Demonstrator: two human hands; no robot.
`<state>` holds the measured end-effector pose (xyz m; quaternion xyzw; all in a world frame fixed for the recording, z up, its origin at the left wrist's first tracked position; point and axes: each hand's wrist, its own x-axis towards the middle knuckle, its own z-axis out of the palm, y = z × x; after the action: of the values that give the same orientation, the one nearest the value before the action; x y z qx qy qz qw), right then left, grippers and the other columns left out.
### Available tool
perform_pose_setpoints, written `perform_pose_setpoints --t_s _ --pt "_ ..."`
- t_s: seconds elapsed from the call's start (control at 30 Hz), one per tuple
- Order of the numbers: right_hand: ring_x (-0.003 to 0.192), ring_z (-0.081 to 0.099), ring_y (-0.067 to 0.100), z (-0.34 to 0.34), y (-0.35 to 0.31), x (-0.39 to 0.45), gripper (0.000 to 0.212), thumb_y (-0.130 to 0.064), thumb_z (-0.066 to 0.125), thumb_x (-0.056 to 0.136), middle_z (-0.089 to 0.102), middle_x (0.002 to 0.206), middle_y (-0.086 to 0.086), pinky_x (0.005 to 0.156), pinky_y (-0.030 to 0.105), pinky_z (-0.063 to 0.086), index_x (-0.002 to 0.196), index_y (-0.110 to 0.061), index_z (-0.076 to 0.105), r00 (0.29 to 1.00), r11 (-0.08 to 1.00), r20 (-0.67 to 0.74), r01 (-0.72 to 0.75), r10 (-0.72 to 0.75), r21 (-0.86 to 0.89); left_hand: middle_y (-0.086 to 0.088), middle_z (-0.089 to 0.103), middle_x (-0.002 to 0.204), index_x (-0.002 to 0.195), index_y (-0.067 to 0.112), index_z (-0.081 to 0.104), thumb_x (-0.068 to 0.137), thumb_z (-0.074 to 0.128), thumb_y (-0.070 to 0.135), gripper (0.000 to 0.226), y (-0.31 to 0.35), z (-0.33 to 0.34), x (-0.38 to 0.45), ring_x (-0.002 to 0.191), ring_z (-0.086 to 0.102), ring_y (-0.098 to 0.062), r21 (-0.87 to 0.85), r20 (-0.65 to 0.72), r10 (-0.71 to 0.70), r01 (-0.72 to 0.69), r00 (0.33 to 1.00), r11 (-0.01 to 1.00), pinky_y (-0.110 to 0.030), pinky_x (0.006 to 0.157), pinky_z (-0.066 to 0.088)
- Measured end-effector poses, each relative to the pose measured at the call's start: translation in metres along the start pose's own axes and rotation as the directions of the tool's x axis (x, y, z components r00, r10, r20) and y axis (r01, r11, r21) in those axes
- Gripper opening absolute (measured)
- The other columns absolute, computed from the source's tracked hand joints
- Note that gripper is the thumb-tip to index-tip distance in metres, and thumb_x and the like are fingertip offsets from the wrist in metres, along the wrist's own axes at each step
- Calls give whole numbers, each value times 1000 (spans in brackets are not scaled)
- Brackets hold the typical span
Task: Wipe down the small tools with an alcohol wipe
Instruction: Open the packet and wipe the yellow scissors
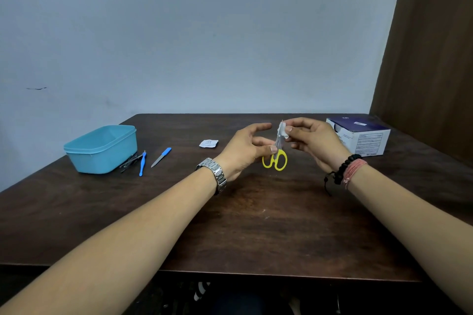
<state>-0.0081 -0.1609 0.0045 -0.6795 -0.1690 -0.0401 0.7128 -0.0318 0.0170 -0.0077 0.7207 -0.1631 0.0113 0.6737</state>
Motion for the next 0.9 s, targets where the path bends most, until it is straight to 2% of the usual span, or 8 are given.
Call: perform_pose_setpoints --t_s 0.07,0.2,0.43,0.6,0.67,0.8,0.9 --pt "63 61 7 -1 -2 0 10 -3 59 92 65 76 3 58 16 51 92 -11 65 999 997 -32 -22 24 71 -5 74 90 132 14 47 85 68 -2 54 0 -2 1 87 61 -27 -29 -15 -4 3 1000 1000 -37 80 48" --pt "60 64 5 -3 -3 -1 11 -3 58 92 67 77 1 57 15 52 92 -12 64 998 989 -41 -48 55 141 -9 74 93 131 13 47 85 67 -3 52 1 -1 0 87 61 -28 -53 -14 -9 9 1000 999 -37 80 50" --pt "65 66 6 0 -2 -2 10 -3 60 91 70 79 1 60 17 52 93 -12 65 999 992 1 -41 41 116 -12 72 94 132 12 46 85 67 -4 54 2 1 -2 84 63 -25 -33 0 -13 13 1000 999 -32 75 52" --pt "66 67 7 2 -2 -2 10 -2 63 88 70 82 3 62 17 54 97 -7 65 998 992 34 -48 44 118 -13 73 94 130 14 48 84 68 -3 53 1 1 0 87 62 -29 -17 -1 -10 10 1000 1000 -36 79 51" --pt "64 66 8 2 -1 -2 10 -3 65 87 68 82 5 63 18 55 97 -5 66 997 990 42 -64 60 122 -12 73 94 132 12 48 84 68 -2 54 1 1 0 86 63 -26 -5 -2 -6 6 1000 1000 -33 76 51" --pt "62 61 8 2 1 -3 7 -11 68 86 66 68 0 63 17 54 90 -6 70 990 990 82 -119 114 69 -12 73 97 133 14 47 84 70 1 56 1 0 -1 79 67 -16 41 3 9 -9 1000 999 -25 71 51" --pt "62 59 7 2 2 -3 9 -14 69 85 64 66 1 63 17 54 90 -6 71 989 990 80 -132 128 43 -12 73 95 133 14 47 84 70 0 55 0 0 -1 76 67 -14 62 4 17 -17 1000 998 -24 71 51"
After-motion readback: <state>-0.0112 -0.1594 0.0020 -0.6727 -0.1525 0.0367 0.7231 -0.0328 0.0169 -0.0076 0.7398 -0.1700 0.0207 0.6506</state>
